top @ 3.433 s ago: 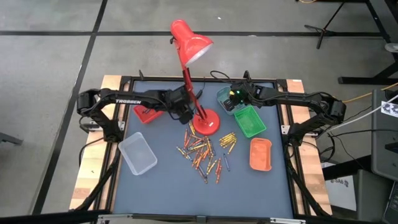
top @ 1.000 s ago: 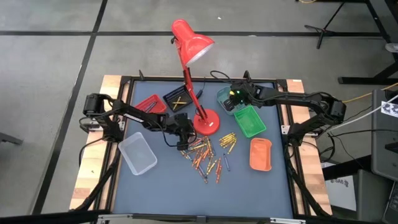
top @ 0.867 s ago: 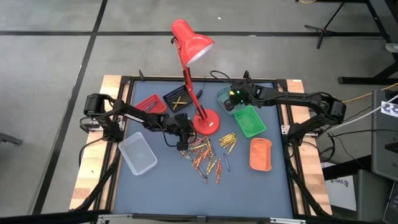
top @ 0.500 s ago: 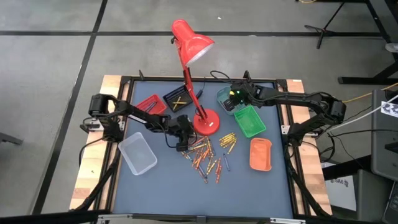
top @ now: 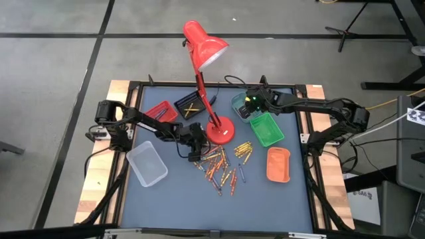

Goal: Sort crayons
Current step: Put the brown crayon into the top right blue bin

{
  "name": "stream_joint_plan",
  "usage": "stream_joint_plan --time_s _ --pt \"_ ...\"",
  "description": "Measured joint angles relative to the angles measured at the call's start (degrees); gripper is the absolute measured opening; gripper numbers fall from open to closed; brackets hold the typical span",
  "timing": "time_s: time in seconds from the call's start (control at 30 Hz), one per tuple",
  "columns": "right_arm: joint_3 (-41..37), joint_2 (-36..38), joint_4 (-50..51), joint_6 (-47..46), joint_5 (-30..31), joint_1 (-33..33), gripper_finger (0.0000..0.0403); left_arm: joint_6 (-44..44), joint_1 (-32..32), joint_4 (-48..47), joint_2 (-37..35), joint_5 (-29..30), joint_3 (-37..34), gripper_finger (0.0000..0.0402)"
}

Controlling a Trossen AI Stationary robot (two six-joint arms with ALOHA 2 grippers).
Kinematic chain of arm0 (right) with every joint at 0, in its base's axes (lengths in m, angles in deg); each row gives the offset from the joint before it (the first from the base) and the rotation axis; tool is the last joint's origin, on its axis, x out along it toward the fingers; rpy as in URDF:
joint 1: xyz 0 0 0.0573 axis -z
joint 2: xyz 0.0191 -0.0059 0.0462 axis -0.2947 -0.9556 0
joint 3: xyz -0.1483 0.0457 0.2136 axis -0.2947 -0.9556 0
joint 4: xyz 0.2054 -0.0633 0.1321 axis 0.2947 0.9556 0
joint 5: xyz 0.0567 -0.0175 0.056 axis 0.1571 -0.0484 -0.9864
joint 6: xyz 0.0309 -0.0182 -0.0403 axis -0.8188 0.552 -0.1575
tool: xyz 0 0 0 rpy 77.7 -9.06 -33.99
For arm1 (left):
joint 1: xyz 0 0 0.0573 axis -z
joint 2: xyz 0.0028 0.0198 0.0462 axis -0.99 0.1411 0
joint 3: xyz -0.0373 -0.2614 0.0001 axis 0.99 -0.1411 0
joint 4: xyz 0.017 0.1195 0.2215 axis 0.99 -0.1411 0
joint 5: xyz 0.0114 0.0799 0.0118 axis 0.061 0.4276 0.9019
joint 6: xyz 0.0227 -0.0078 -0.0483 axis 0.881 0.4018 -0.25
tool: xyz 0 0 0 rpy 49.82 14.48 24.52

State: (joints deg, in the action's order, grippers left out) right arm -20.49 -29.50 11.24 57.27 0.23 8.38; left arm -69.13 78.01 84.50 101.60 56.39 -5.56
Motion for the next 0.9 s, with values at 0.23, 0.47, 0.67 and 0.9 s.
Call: stream_joint_plan --time_s 0.23,0.47,0.67,0.9 --pt "0.0 0.0 0.0 0.0 0.0 0.0 0.0115 0.0 0.0 0.0 0.0 0.0 0.0 0.0052" --pt "0.0 0.6 0.1 6.1 -5.0 0.0 0.0115 -0.3 0.0 0.0 -0.1 0.0 0.0 0.0008" --pt "0.0 2.8 0.9 10.5 -16.3 -0.1 0.0115 -0.4 0.0 -0.1 -0.3 0.0 0.0 0.0012" --pt "0.0 5.1 1.1 10.6 -30.0 -2.1 0.0115 -2.8 0.3 -0.2 -0.4 0.2 2.0 0.0015"
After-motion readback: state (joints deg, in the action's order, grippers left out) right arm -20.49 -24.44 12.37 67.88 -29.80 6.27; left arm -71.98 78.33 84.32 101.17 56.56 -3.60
